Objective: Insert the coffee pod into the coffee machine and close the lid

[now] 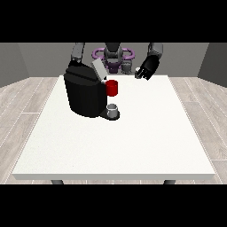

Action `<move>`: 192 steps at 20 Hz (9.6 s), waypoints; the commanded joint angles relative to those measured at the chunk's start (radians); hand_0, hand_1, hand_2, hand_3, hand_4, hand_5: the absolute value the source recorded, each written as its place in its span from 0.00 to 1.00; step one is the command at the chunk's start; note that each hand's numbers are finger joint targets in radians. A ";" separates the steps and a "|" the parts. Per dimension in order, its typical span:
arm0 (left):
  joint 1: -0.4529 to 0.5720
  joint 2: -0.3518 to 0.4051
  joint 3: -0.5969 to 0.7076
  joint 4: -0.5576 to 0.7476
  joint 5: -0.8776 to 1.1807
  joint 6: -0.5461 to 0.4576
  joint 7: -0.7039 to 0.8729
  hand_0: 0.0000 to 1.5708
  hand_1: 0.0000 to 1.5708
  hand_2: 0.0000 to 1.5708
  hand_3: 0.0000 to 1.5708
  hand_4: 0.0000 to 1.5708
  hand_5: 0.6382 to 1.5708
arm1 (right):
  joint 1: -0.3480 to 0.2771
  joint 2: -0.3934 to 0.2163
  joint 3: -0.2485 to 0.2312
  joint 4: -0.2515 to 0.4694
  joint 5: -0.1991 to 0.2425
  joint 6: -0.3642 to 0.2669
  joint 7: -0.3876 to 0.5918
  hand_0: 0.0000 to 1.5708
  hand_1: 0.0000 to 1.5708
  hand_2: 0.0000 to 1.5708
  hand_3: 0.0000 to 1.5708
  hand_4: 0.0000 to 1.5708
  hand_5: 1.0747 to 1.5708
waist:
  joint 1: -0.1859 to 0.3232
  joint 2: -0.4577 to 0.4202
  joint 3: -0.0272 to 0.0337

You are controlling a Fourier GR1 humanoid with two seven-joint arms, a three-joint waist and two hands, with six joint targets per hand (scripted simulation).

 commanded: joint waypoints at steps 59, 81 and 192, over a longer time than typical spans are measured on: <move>-0.554 0.084 0.187 0.164 0.026 -0.071 0.133 0.77 0.77 0.79 0.76 0.23 1.00 | -0.270 -0.064 -0.064 -0.098 -0.028 0.000 0.079 0.00 0.00 0.00 0.00 0.00 1.00 | -0.192 0.277 -0.0002; -0.535 0.108 0.155 0.175 -0.066 0.069 0.063 0.72 0.72 0.72 0.61 0.00 1.00 | -0.225 -0.055 -0.053 -0.111 -0.025 -0.001 0.020 0.00 0.00 0.00 0.00 0.00 1.00 | -0.219 0.320 0.0000; 0.453 -0.222 0.221 -0.551 0.690 0.052 0.092 0.00 0.00 0.00 0.00 0.23 1.00 | -0.620 -0.140 -0.062 0.160 -0.138 0.185 0.146 0.00 0.00 0.00 0.00 0.08 1.00 | 0.292 0.060 -0.0010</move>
